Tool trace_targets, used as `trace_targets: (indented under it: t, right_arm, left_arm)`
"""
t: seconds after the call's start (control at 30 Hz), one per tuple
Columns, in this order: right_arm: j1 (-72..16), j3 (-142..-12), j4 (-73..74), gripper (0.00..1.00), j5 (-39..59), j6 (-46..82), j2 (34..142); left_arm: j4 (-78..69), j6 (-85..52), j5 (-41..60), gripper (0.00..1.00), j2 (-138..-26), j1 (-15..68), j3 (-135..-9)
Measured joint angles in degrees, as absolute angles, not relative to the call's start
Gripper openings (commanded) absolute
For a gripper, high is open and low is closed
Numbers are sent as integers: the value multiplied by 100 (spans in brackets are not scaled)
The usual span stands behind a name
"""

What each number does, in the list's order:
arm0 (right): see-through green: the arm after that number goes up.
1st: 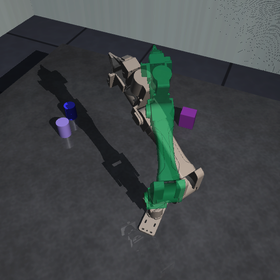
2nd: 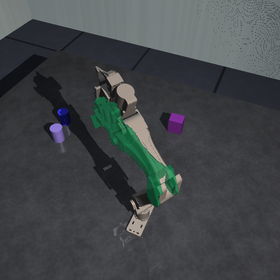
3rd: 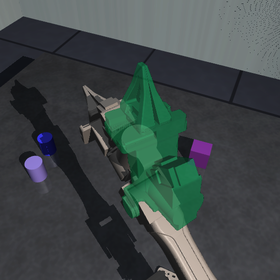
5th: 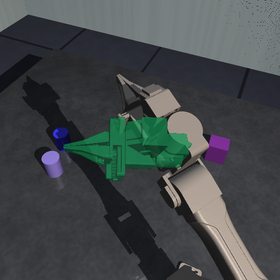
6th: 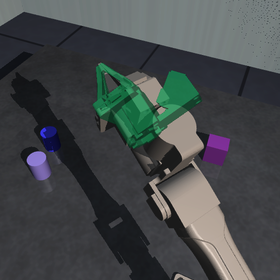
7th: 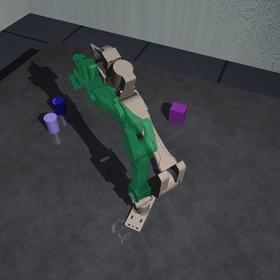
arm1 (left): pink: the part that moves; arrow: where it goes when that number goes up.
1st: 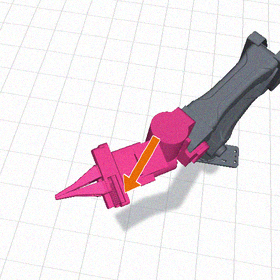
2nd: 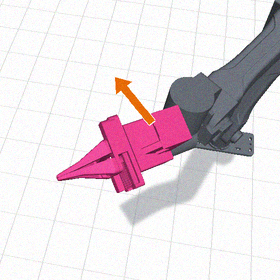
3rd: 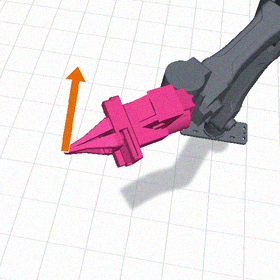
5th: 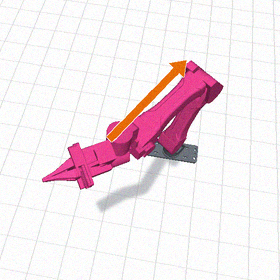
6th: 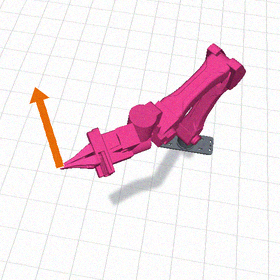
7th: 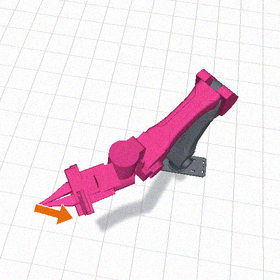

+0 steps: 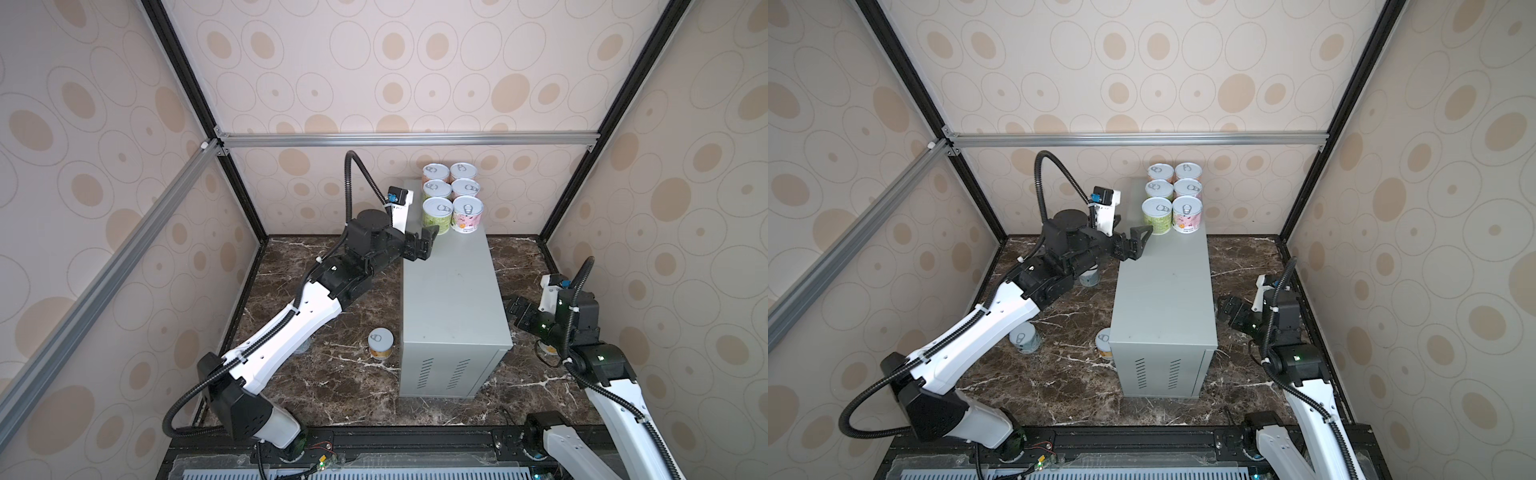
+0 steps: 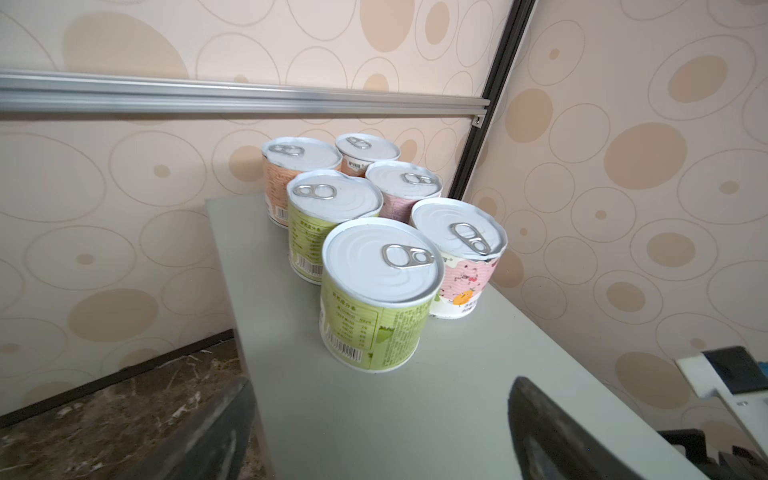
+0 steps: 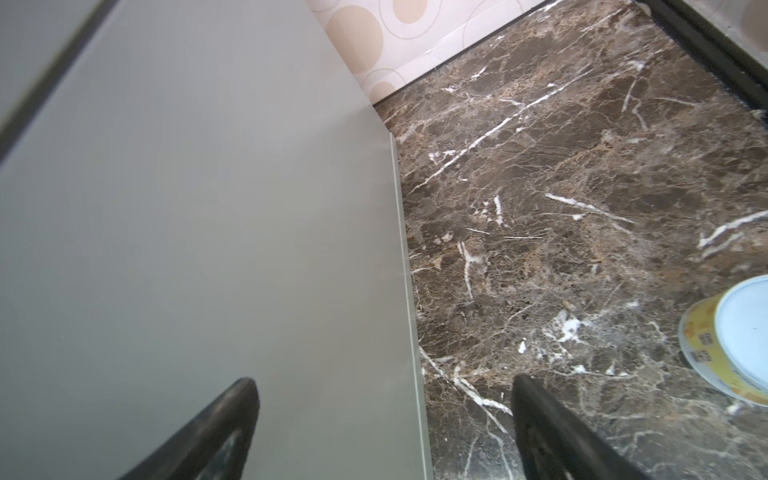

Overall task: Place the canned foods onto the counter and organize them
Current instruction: 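Open the left gripper and withdraw it from the placed can, then lower the left gripper toward the yellow-labelled can while the right gripper descends onto another can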

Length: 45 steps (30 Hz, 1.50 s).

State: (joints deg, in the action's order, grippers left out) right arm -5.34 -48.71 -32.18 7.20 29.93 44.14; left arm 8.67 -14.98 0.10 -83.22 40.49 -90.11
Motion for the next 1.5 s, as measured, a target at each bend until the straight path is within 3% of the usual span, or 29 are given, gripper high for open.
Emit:
trace_targets:
  t: [0.33,0.7,0.97,1.5]
  right_arm:
    - [-537,-5205,-3457,100,239,2755,5019]
    - [-449,-5389,-3601,99,-255,2602,5688]
    - [89,-5422,-3605,99,-211,2604,6187]
    - [1704,-5131,-3406,99,-283,2897,6895]
  left_arm:
    - [875,-1619,-423,99,-6759,3944,-7397]
    - [1015,-2541,-976,99,-5892,3780,-5686]
    - [856,-3028,-836,99,-5721,3758,-4346]
    - [141,-3433,-878,99,-5489,3758,-2958]
